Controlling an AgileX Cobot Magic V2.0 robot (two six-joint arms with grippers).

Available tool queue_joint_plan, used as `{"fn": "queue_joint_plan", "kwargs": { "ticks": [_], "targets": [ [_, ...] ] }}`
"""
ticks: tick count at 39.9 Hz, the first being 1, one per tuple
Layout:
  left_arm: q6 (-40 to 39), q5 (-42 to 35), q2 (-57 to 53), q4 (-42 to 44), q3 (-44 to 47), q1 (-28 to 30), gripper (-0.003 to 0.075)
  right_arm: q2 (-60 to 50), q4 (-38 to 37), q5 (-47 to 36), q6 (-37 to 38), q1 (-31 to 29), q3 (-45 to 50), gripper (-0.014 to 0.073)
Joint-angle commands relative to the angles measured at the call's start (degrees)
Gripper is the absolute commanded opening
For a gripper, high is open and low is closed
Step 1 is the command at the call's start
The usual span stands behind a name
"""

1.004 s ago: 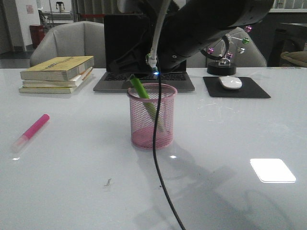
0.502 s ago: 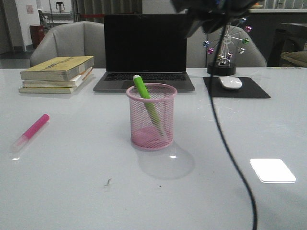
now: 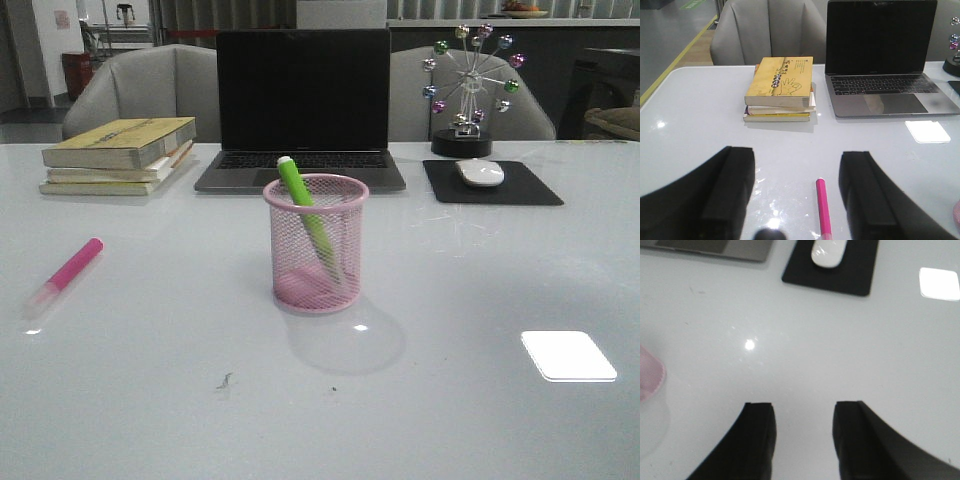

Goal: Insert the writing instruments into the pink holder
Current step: 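Withdraw the right gripper away from the holder, then lower the left gripper onto the pink marker and grasp it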

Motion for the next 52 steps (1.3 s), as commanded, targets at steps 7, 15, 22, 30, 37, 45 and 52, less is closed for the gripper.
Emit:
{"fn": "queue_joint_plan", "kwargs": {
  "ticks": [7,15,22,30,37,45,52],
  "targets": [
    [-0.49,-4.93,-0.16,0.11,-2.11,-0.44,0.0447,-9.21,0.09,1.30,0.32,-4.64,5.69,0.0360],
    [-0.39,-3.41,0.42,0.11,-2.78,-0.44,0.0449,-11.29,0.14,3.86,0.32,-4.64,9.67,0.0360],
    [-0.39,4.76,6.10,0.22,-9.05,-0.44,0.0449,-11.23,0.14,4.29,0.32,-4.64,9.96,0.0360],
    [-0.39,13.34,16.28,0.22,-19.99,-0.44,0.0449,-11.23,0.14,4.22,0.32,-4.64,9.96,0.0360],
    [-0.39,22.46,26.11,0.22,-29.78,-0.44,0.0449,-11.23,0.14,4.28,0.32,-4.64,9.96,0.0360],
    [-0.39,33.63,39.44,0.22,-39.20,-0.44,0.0449,-11.23,0.14,4.33,0.32,-4.64,9.96,0.0360],
    [-0.39,36.48,46.21,0.01,-42.48,-0.44,0.0449,-11.23,0.14,4.39,0.32,-4.64,9.96,0.0360]
  ]
}}
